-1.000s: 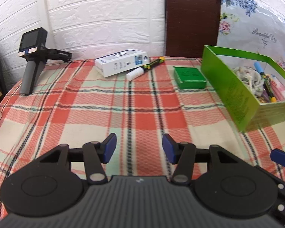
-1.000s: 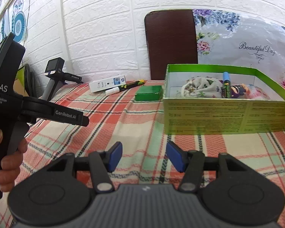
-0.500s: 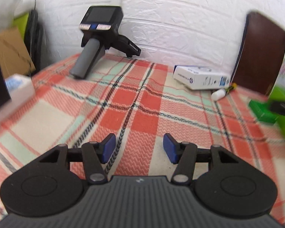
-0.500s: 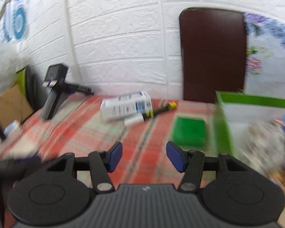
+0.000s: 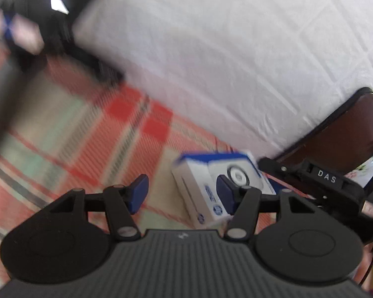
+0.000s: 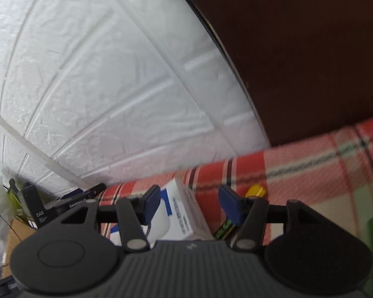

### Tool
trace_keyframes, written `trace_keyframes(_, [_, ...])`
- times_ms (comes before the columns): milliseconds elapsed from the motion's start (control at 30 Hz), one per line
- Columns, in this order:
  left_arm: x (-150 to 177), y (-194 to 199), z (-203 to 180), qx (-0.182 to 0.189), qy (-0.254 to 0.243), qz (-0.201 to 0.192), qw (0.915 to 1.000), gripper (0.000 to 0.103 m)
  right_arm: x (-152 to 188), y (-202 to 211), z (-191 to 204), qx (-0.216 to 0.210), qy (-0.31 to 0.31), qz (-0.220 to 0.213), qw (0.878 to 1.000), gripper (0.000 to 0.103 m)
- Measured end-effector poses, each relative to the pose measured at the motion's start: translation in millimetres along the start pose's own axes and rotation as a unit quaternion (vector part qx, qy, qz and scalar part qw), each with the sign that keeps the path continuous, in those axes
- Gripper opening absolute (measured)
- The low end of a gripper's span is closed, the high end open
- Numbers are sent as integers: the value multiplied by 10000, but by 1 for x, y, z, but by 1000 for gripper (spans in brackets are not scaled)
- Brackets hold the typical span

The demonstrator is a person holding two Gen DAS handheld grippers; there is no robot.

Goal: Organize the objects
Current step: 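Grasp the white HP box with the right gripper and lift it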

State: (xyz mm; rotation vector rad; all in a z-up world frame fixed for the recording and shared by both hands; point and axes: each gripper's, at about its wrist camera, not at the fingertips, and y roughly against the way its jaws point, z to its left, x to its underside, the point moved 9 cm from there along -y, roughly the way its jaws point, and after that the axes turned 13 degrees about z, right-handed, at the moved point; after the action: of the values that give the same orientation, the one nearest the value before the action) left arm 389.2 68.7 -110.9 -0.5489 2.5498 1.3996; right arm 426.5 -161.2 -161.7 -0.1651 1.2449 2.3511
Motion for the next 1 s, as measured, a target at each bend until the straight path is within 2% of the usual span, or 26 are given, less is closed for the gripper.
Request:
trace_keyframes(33, [3,-9,-1,272,114,11,9996,61,5,-6,0,-103,-15,96,9999,55])
trace_keyframes(67, [6,-9,-3,313,63,-124,9994,58,13,-11,2,-137,-26,206,9997,52])
trace_keyframes(100, [12,-8,-7,218,-7,-115,9997,55,21,-10,8,-146,40,229,9996,51])
trace_keyframes(167, [24,4,-11,110,-42,-124,9999,55,40,1,19,68,239,195,9995,51])
trace_keyframes(267, [52,36,-10,93,-140,-258,9995,55,81,26,33,-77,345,127,9993,51])
trace_keyframes(333, [84,61,-9,79,-318,-335,9989,55,119,49,41,-71,559,2,9984,51])
trace_keyframes(433, [139,88,-9,147,-449,-309,9984,55,182,88,42,165,884,-207,9957,52])
trace_keyframes(600, [222,87,-31,386,-735,9,9966,56,265,154,10,766,1014,-398,9911,52])
trace_keyframes(667, [247,78,-43,479,-878,203,9948,56,285,173,-7,972,951,-423,9898,52])
trace_keyframes(800, [279,58,-65,447,-1176,544,9906,57,320,202,-45,1106,641,-395,9910,53])
trace_keyframes(867, [290,54,-72,380,-1224,602,9899,62,329,209,-53,1117,714,-427,9903,55])
trace_keyframes(967, [294,62,-78,214,-1426,494,9883,62,343,211,-48,1115,964,-422,9882,63])
trace_keyframes(1000, [292,68,-79,164,-1497,425,9877,62,348,212,-44,1199,1188,-443,9847,72])
